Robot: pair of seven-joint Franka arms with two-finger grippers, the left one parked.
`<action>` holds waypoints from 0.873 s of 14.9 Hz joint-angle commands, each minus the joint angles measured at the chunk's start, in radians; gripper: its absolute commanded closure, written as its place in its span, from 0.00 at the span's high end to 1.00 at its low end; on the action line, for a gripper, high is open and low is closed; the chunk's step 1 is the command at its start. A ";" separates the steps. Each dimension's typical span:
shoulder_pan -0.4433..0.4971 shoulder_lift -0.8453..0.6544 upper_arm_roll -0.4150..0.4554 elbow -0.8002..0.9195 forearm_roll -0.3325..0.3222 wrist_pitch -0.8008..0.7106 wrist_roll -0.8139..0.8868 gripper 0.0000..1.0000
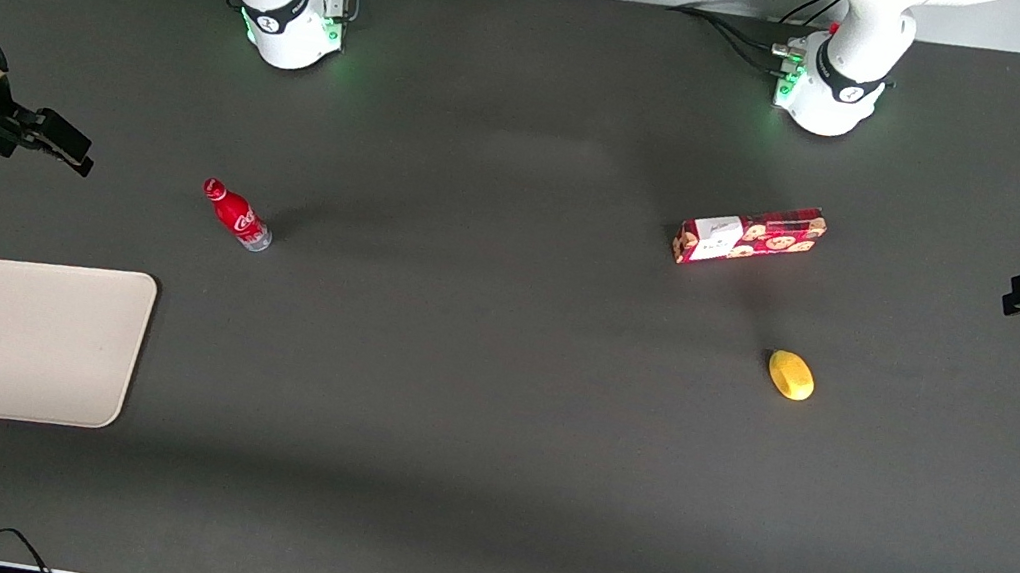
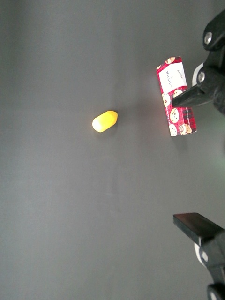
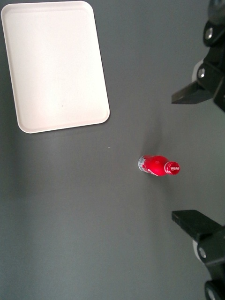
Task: Place coke bottle on tray
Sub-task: 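Move the open right gripper down over the red Coca-Cola bottle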
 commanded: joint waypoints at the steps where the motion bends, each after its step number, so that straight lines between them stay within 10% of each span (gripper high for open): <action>1: 0.021 -0.010 -0.014 -0.012 0.015 -0.010 -0.025 1.00; 13: -0.001 0.010 0.047 -0.125 0.047 0.008 -0.016 1.00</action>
